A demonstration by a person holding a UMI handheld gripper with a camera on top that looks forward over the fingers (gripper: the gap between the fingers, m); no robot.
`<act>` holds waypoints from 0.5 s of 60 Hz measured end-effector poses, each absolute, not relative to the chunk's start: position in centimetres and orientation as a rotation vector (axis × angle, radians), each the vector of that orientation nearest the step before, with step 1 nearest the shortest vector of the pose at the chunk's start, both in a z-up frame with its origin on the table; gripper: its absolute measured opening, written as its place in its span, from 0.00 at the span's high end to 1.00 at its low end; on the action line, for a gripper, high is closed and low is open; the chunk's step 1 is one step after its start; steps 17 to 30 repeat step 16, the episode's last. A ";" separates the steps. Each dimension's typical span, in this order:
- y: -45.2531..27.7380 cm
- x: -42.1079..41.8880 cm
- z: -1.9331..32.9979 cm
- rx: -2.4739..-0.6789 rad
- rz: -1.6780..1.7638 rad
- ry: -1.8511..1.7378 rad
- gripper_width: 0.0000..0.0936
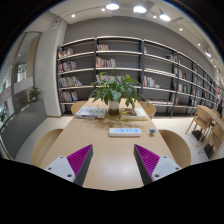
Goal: Unplug charger
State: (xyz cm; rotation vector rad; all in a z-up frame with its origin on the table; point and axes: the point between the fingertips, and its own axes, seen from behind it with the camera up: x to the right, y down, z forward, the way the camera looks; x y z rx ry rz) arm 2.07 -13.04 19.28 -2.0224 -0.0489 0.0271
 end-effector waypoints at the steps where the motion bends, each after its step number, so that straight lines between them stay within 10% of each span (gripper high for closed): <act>1: -13.2 2.1 19.3 -2.022 0.025 -0.049 0.12; 30: -14.0 1.6 19.7 -2.014 0.034 -0.047 0.11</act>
